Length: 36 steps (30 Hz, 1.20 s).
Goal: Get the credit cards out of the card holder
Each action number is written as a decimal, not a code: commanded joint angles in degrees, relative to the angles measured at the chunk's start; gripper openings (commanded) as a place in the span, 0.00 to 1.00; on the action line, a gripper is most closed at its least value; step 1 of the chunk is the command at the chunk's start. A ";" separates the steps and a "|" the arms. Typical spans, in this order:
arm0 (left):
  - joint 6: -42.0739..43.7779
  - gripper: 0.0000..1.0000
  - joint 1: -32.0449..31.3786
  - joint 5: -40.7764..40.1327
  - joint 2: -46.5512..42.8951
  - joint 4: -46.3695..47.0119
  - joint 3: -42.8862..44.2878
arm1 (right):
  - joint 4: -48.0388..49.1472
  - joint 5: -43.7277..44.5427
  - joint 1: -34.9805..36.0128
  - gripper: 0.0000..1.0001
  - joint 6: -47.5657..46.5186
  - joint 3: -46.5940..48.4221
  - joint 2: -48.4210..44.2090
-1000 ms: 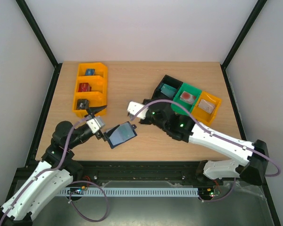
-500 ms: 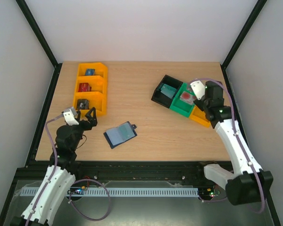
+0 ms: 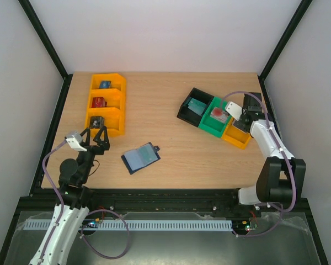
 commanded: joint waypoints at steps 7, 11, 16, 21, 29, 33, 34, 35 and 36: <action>-0.30 0.99 0.28 0.24 -0.43 2.64 -0.99 | 5.94 7.47 -0.93 0.02 -9.78 1.38 5.70; 0.03 1.00 0.24 -0.17 -0.10 2.45 -0.95 | 9.45 9.49 -0.93 0.02 -11.80 -0.48 7.54; 0.23 0.99 0.23 -0.48 0.65 2.49 -1.01 | 13.63 8.32 -0.93 0.02 -10.94 -0.76 10.41; 0.20 0.99 0.24 -0.41 2.13 2.53 -1.07 | 14.45 8.10 -0.93 0.01 -10.28 0.07 14.56; 0.13 0.99 0.23 -0.39 3.25 2.92 -1.19 | 17.45 8.10 -0.93 0.02 -9.81 -2.52 17.14; 0.14 0.99 0.24 -0.39 3.26 3.02 -1.19 | 19.23 8.98 -0.93 0.17 -10.87 -4.35 16.84; 0.16 1.00 0.28 -0.35 3.26 3.02 -1.25 | 19.79 9.01 -0.93 0.24 -10.93 -4.69 16.60; 0.14 1.00 0.24 -0.28 3.26 3.04 -1.21 | 19.99 9.13 -0.93 0.30 -11.06 -4.81 16.54; 0.16 0.99 0.23 -0.14 3.26 3.09 -1.19 | 19.78 9.24 -0.93 0.37 -11.17 -4.79 16.53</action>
